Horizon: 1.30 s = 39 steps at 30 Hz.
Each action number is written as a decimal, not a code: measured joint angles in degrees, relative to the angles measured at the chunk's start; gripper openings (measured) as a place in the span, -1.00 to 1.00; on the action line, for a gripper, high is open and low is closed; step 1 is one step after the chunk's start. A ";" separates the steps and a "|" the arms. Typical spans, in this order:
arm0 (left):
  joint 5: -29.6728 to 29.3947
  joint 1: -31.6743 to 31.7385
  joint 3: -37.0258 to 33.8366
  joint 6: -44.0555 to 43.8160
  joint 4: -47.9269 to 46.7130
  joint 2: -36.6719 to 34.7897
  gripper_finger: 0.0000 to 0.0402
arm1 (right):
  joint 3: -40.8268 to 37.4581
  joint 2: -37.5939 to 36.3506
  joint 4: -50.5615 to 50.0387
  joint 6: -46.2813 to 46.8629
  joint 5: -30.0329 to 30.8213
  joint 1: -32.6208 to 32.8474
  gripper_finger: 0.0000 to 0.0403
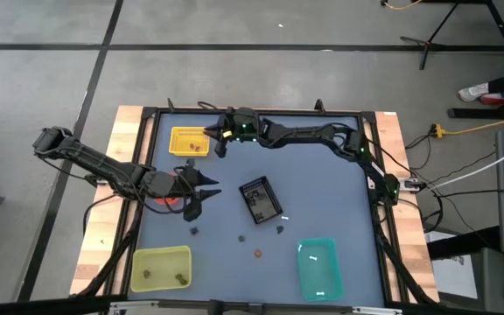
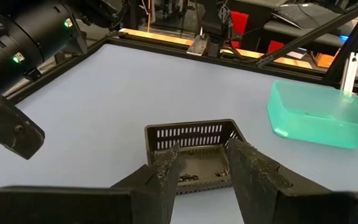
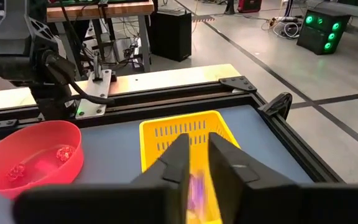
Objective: Sort Halloween decoration
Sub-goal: Put the violet witch hat into the top yellow bin
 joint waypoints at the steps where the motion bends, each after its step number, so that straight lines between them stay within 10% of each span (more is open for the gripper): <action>1: -0.02 0.00 0.00 0.00 0.01 0.00 -0.40 | 0.00 0.00 0.14 0.00 0.01 0.00 -0.62; 12: -0.47 0.00 0.00 -0.13 0.01 0.00 -0.40 | -0.02 -0.02 -7.23 -0.04 0.00 -0.02 -0.24; 39: -5.90 3.17 0.00 2.49 0.10 0.00 -0.40 | -0.10 -0.46 -24.98 -0.04 -0.46 -2.23 -0.28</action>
